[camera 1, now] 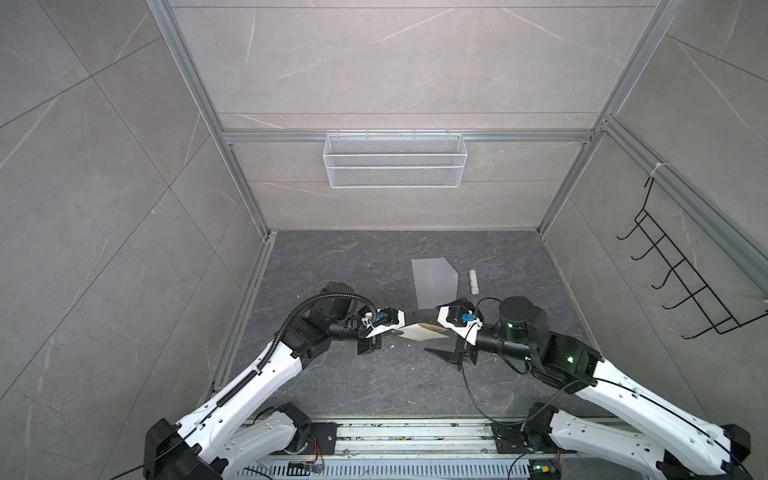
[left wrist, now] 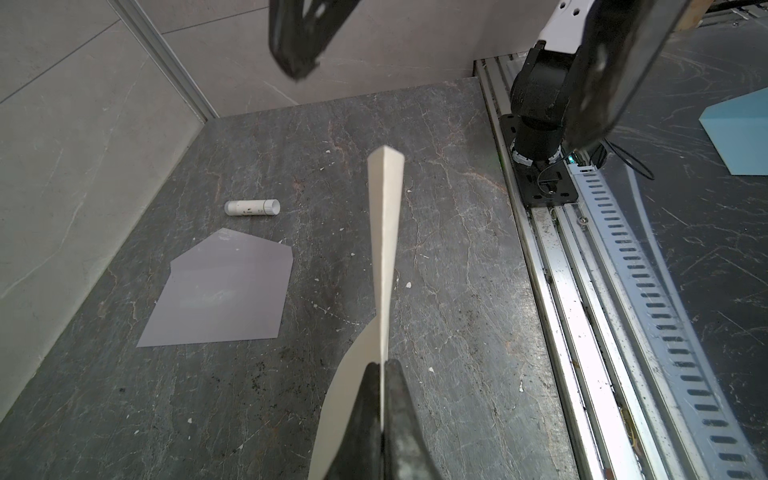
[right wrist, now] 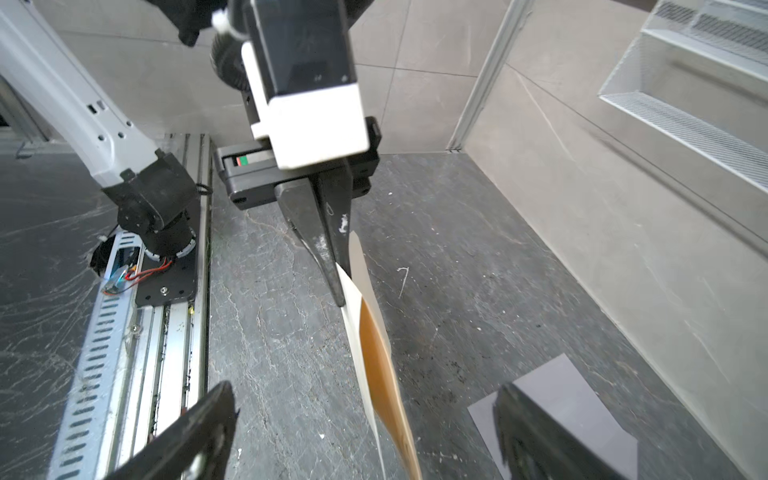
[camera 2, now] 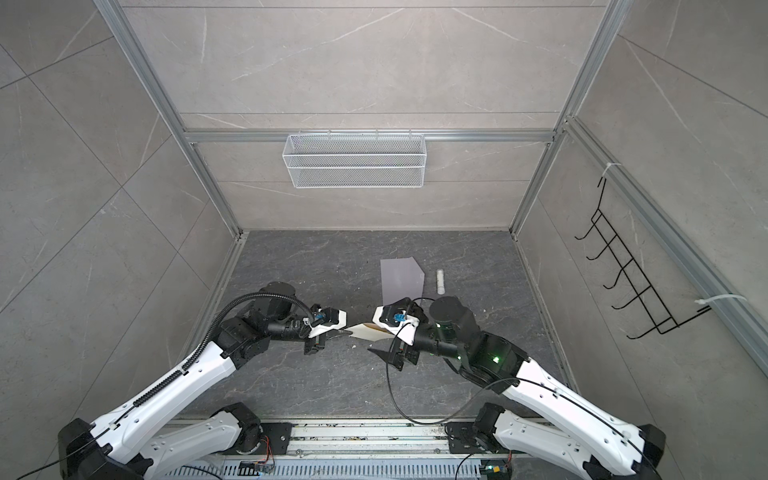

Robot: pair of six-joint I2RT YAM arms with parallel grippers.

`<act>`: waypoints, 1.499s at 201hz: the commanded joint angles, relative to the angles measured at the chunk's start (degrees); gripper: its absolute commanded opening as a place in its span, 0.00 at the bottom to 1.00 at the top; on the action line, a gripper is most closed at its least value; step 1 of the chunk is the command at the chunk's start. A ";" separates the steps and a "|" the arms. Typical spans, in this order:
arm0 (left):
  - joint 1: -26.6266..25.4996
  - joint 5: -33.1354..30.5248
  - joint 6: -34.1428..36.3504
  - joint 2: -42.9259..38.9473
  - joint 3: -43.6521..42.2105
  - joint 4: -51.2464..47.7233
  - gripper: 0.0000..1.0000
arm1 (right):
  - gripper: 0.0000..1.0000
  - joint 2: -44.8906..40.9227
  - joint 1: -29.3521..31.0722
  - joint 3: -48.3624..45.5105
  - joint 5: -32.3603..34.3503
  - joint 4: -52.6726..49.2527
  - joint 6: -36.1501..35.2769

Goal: Place the letter into the envelope and seal it

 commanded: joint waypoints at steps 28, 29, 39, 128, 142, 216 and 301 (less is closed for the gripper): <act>0.23 1.37 0.29 -1.14 1.13 0.90 0.00 | 0.64 6.44 0.21 1.02 -5.77 7.25 -1.27; 0.20 1.34 0.33 -1.13 1.17 0.87 0.00 | 0.63 6.53 0.20 1.10 -5.78 7.33 -1.26; 0.19 1.33 0.45 -1.27 1.11 0.90 0.00 | 0.53 7.28 0.20 1.02 -6.09 8.20 -0.91; 0.17 1.21 0.01 -0.71 1.19 0.90 0.00 | 0.01 6.62 0.24 -0.14 -6.18 10.05 -0.27; 0.18 1.07 -0.11 -0.71 1.17 0.93 0.00 | 0.00 6.21 0.21 -0.20 -5.33 9.96 -0.32; 0.20 0.52 -0.07 -0.38 1.11 1.02 0.30 | 0.00 -1.32 0.20 -3.44 1.22 12.09 -1.67; 0.24 0.46 -0.08 -0.34 1.09 0.84 0.07 | 0.00 -6.65 0.13 -5.72 7.39 13.06 -1.62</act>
